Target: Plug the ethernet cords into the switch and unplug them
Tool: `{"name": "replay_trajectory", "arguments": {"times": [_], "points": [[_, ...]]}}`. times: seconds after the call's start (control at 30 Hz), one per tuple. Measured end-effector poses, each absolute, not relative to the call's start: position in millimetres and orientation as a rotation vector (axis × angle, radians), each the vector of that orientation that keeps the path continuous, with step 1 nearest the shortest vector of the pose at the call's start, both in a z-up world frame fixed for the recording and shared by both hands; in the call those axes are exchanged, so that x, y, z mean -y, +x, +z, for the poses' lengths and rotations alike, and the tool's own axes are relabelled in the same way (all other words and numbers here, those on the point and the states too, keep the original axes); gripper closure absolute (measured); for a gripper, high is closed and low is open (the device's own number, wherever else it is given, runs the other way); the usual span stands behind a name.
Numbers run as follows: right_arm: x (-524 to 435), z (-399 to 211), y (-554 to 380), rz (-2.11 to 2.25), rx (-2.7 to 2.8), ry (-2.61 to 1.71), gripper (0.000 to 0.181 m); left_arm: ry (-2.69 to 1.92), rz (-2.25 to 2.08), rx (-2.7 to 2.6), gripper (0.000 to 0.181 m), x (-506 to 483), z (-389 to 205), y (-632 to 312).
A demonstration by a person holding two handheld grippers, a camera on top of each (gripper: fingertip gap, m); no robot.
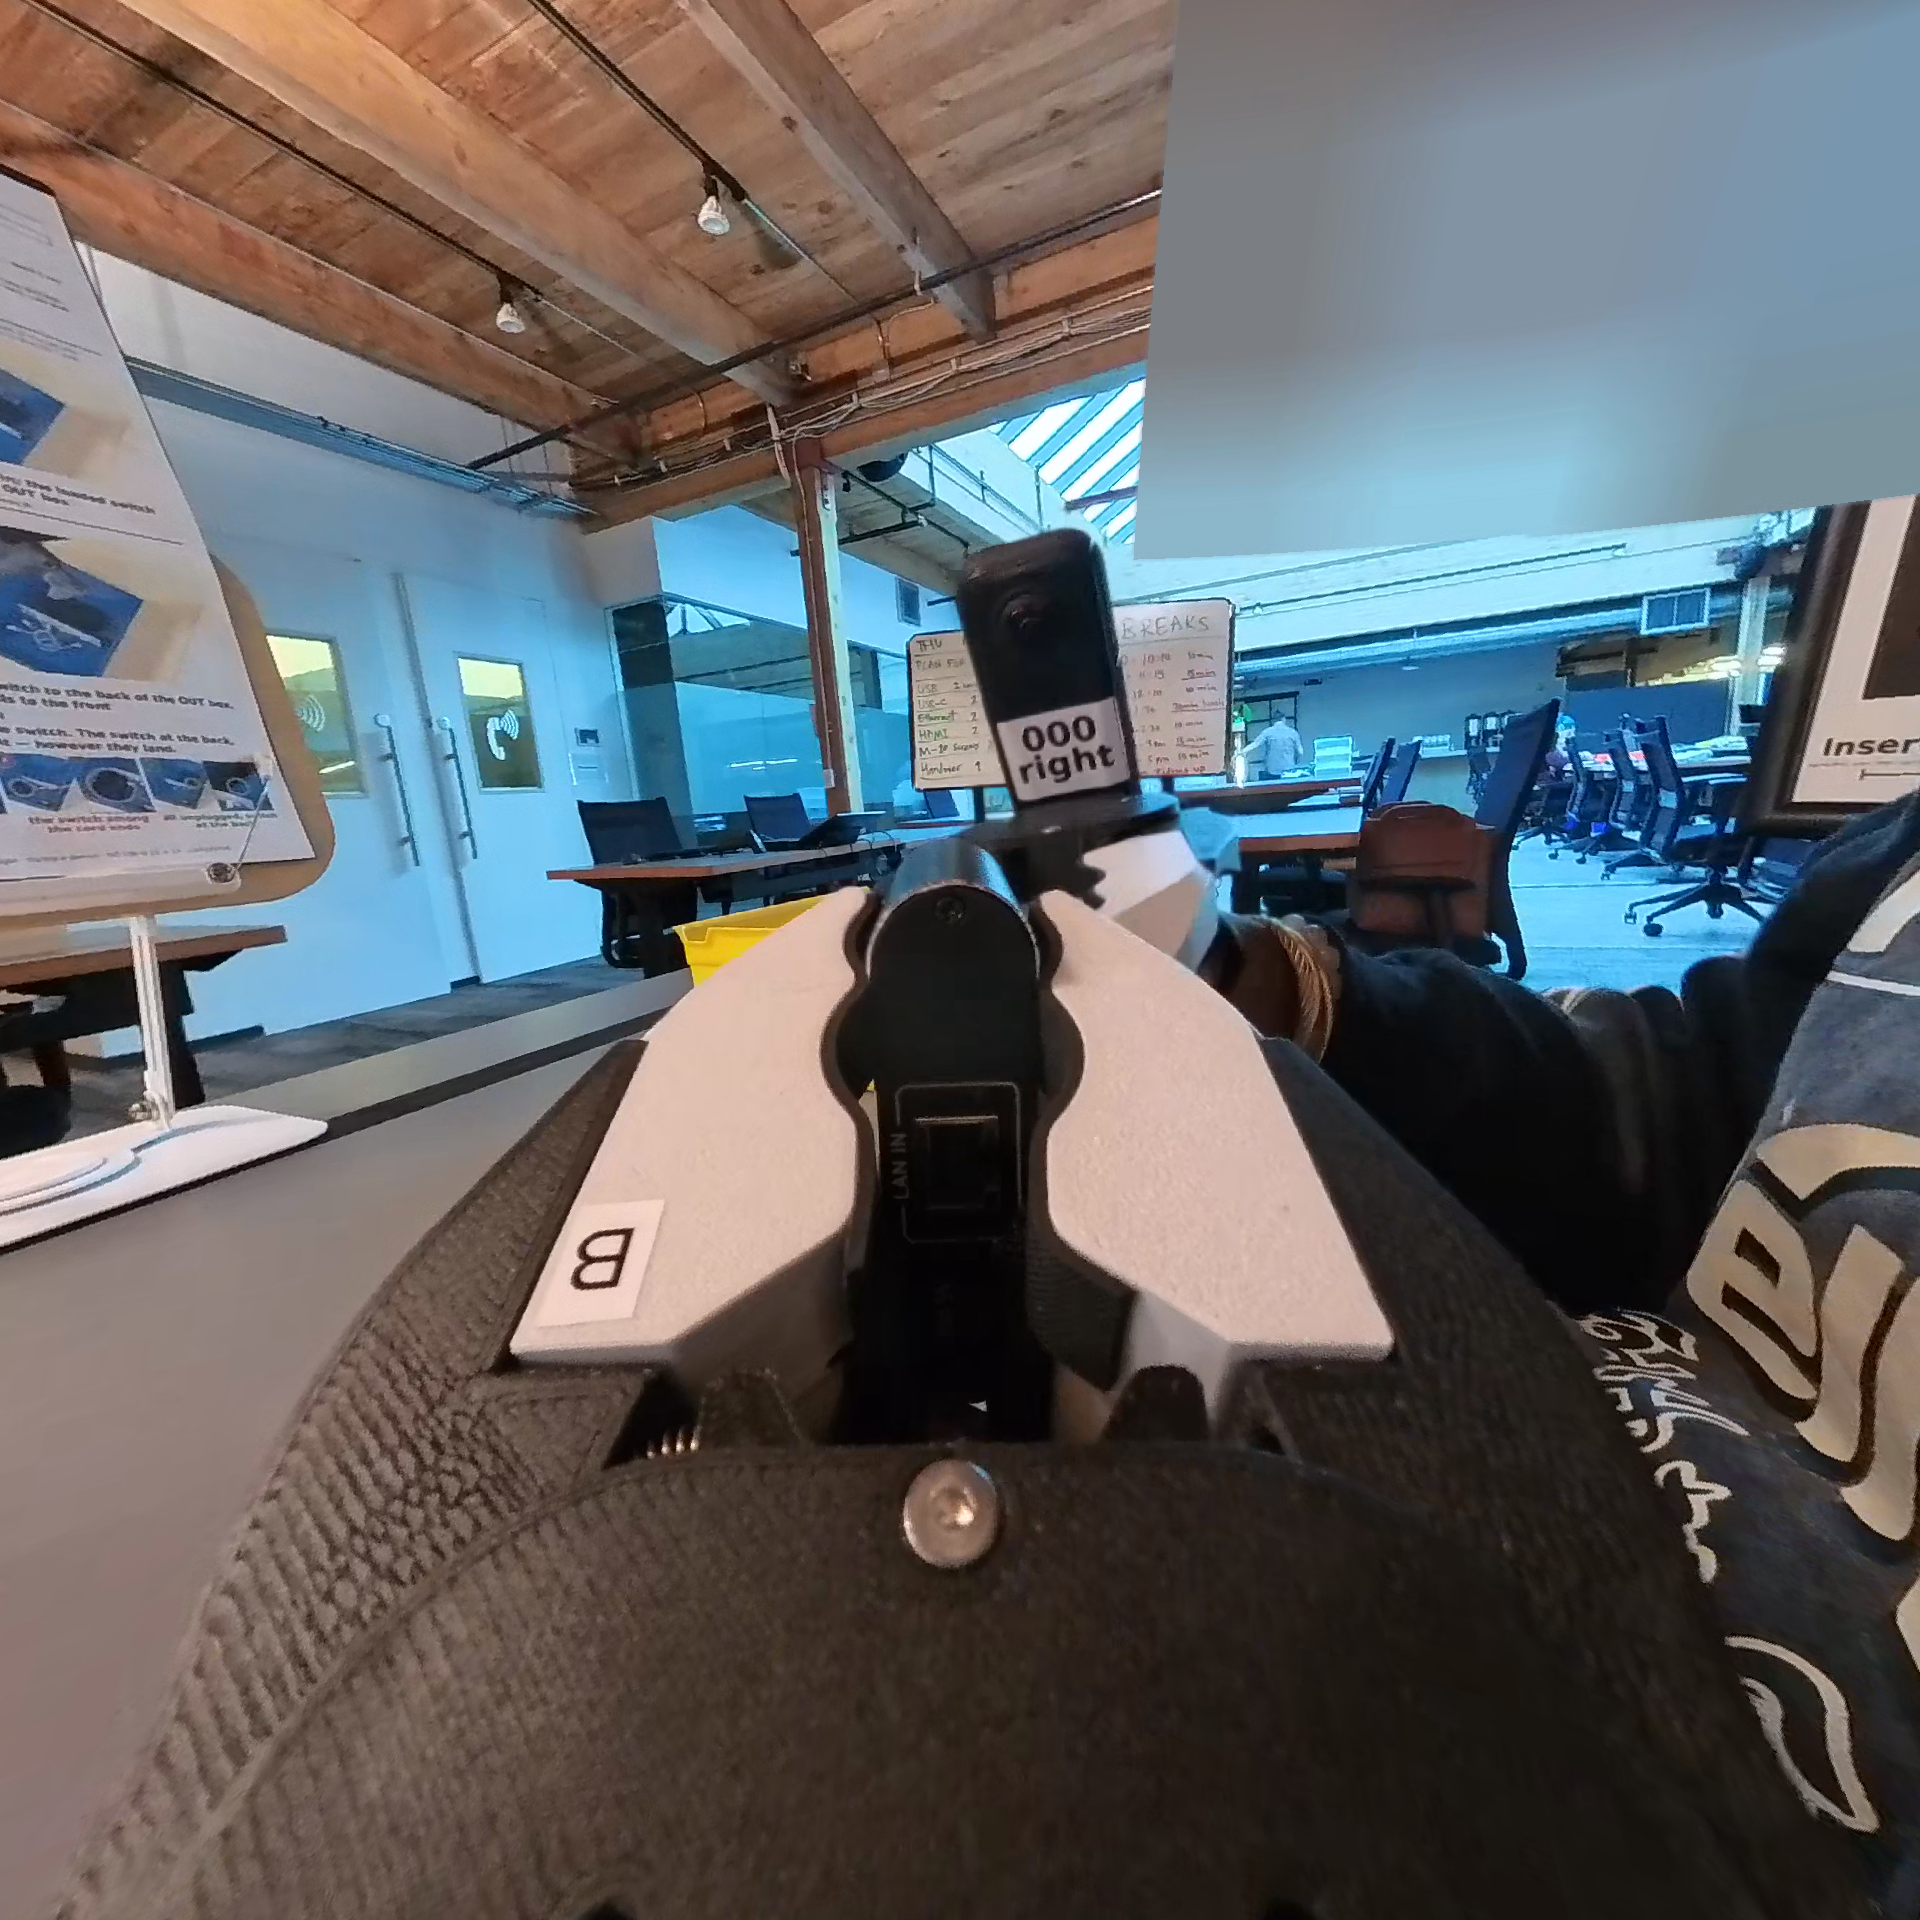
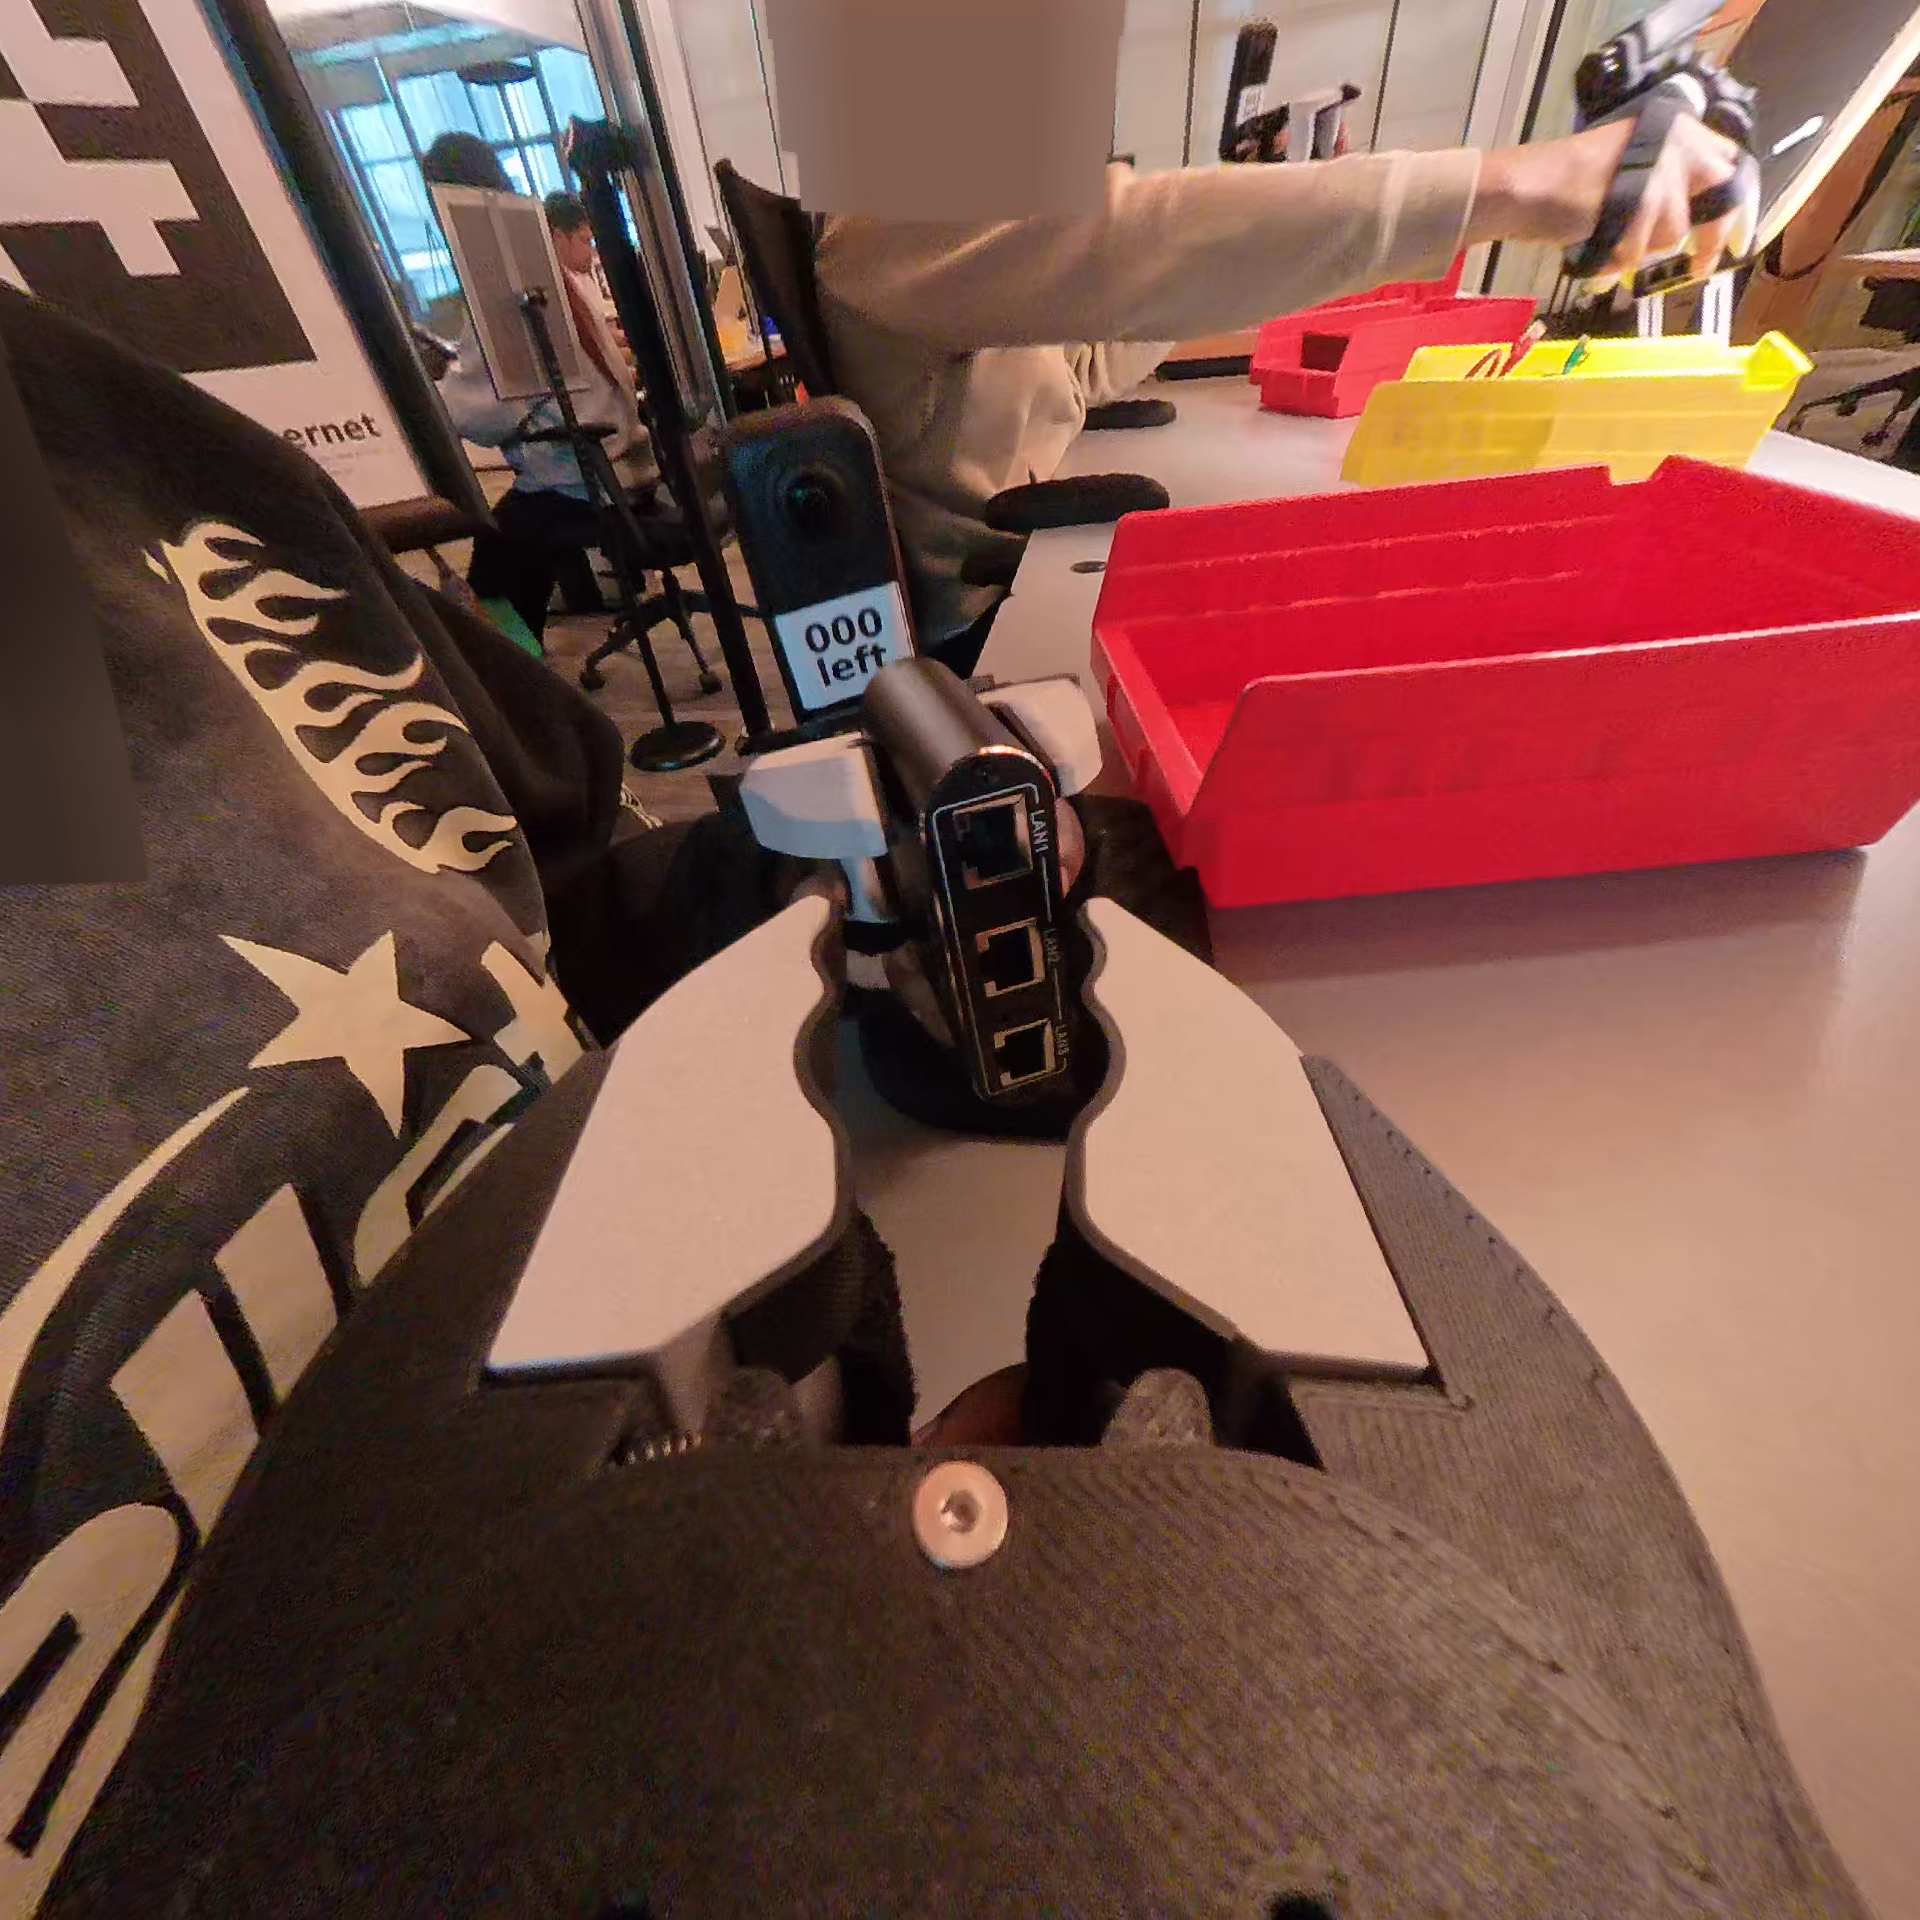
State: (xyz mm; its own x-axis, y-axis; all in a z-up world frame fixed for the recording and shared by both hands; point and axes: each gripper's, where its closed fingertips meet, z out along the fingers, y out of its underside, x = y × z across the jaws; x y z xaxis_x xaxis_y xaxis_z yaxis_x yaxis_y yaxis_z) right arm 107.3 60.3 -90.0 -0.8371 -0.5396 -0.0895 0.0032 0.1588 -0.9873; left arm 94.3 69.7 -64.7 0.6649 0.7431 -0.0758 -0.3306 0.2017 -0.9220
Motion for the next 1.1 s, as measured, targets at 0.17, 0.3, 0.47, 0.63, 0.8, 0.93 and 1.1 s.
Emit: {"name": "replay_trajectory", "arguments": {"times": [0.17,0.3,0.47,0.63,0.8,0.93,1.1], "points": [[-55,-102,110,-1.728,-2.08,-0.551,0.149,-1.164,0.778,0.4,0.155,-75,-66,97],[-56,-102,111,-1.754,-2.085,-0.602,0.154,-1.176,0.781,0.373,0.155,-78,-67,100],[-60,-95,106,-1.815,-2.138,-0.683,0.156,-1.135,0.79,0.399,0.152,-73,-64,97],[-68,-76,76,-1.945,-2.189,-0.582,0.157,-1.006,0.748,0.502,0.152,-52,-57,91],[-98,-35,17,-2.223,-2.256,-0.319,0.157,-0.872,0.676,0.583,0.153,-31,-53,87],[-143,-5,-35,-2.434,-2.387,-0.097,0.157,-0.859,0.662,0.598,0.153,-28,-53,85],[-215,8,-108,-2.629,-2.763,0.263,0.157,-0.858,0.665,0.598,0.153,-28,-53,85]]}}
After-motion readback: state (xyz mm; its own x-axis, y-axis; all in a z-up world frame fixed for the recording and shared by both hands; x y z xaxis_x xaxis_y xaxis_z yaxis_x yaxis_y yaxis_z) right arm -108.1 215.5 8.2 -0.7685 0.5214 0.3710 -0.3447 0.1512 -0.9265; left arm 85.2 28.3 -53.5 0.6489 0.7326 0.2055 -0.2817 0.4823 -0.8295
